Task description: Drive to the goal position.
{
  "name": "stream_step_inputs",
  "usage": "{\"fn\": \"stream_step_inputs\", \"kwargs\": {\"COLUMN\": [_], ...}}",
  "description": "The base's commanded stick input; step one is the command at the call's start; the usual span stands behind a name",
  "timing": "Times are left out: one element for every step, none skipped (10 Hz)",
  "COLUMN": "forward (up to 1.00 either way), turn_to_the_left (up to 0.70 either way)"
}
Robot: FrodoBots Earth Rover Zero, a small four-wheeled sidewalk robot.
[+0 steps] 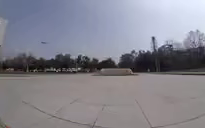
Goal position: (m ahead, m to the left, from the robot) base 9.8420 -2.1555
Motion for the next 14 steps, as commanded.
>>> {"fn": "stream_step_inputs", "kwargs": {"forward": [1.0, 1.0, 1.0, 1.0, 1.0, 1.0, 1.0, 1.0, 1.0, 1.0, 1.0, 1.0, 1.0, 1.0], "turn_to_the_left": [0.0, 0.0, 0.0, 0.0, 0.0, 0.0, 0.0, 0.0, 0.0, 0.0, 0.0, 0.0, 0.0, 0.0]}}
